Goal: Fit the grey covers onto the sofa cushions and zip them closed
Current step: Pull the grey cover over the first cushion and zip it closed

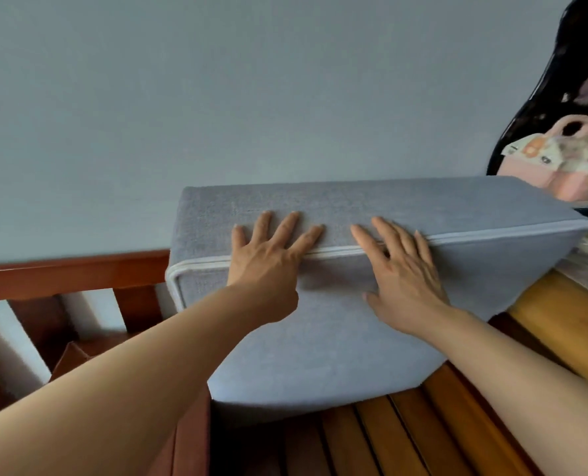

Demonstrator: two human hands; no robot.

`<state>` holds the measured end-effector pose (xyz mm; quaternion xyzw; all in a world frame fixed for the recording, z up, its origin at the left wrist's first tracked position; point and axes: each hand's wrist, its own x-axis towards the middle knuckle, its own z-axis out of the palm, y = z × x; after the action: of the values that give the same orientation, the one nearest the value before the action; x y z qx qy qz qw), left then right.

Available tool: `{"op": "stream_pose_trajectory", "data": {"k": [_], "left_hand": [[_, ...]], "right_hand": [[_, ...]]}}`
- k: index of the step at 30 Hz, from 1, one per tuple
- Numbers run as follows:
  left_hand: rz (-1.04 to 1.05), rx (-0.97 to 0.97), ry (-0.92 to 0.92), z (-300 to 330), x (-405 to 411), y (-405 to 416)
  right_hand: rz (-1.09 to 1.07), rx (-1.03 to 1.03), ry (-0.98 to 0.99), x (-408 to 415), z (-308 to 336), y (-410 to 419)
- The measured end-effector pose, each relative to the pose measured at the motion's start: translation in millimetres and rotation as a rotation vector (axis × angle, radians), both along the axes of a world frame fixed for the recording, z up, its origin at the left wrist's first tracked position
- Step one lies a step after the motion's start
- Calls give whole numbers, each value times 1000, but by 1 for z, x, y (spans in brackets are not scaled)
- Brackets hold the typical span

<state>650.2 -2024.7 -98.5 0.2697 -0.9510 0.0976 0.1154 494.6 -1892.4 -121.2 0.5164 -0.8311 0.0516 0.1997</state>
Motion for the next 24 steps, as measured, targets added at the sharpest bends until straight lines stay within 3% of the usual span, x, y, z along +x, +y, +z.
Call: {"op": "stream_pose_trajectory", "data": {"k": [3,7,11,18,24], "left_hand": [[47,28,-16,1,-34,20],[163,59,101,-4,-61,41],[248,1,145,-11,-69,62],[301,-119,224,-25,-65,105],[224,-42,390,-38,-54,158]], "right_hand": [[89,-25,11,-14,-1,3],[150,-35,90,-67,9,20],[136,46,8,-126,20,48],[194,-127,10,-109,-12,86],[204,-169,-1,-78,-35,142]]}}
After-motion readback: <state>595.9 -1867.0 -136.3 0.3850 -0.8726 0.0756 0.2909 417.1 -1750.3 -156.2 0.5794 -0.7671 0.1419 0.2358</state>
